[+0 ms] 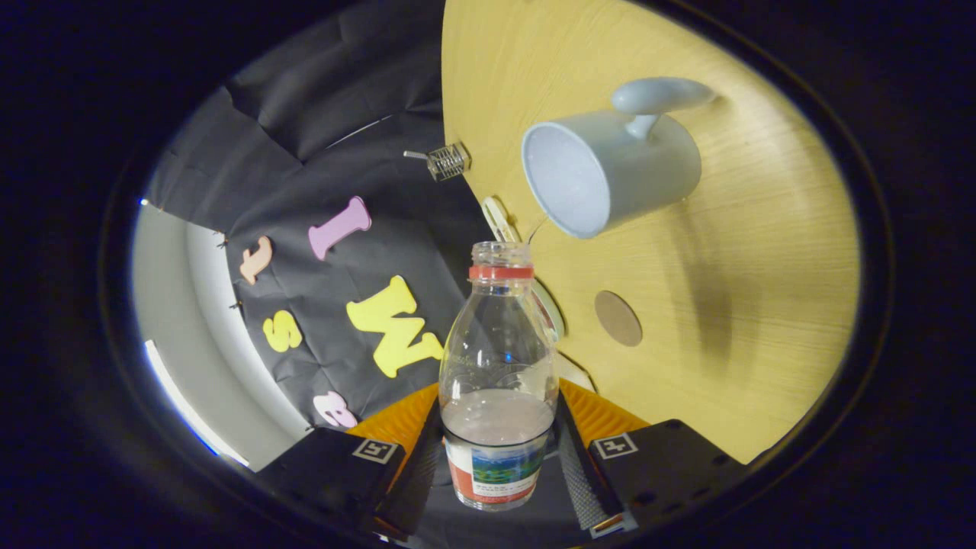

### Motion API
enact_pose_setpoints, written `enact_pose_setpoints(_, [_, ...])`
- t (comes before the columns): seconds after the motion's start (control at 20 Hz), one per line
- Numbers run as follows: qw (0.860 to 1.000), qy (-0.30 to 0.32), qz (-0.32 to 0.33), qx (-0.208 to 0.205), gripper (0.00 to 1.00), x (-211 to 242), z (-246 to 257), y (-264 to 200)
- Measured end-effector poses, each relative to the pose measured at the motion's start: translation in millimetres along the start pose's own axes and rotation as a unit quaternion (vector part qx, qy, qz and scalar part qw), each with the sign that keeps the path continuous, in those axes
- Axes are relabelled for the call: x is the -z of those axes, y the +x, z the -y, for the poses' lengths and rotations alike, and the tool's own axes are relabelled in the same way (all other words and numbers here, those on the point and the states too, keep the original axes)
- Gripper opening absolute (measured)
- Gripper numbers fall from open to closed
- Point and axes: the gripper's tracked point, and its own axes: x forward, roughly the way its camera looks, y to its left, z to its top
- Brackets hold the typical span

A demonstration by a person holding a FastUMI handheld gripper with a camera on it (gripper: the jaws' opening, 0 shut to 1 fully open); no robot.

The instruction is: Take the bottle from table, then pour the juice into the cup, finally place the bottle on the coaster

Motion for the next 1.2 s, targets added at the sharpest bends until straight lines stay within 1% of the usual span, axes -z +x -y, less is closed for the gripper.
enact_pose_setpoints(0.35, [0.999, 0.03, -0.001, -0.016, 0.78, -2.1, -18.2, -2.5])
enact_pose_setpoints(0.6, [0.996, 0.076, -0.005, -0.047, 0.78, 4.0, -37.6, -1.4])
enact_pose_setpoints(1.0, [0.991, 0.108, -0.001, -0.079, 0.78, 10.7, -54.7, -2.7])
enact_pose_setpoints(1.2, [0.99, 0.107, 0.004, -0.089, 0.78, 8.2, -58.7, -4.6])
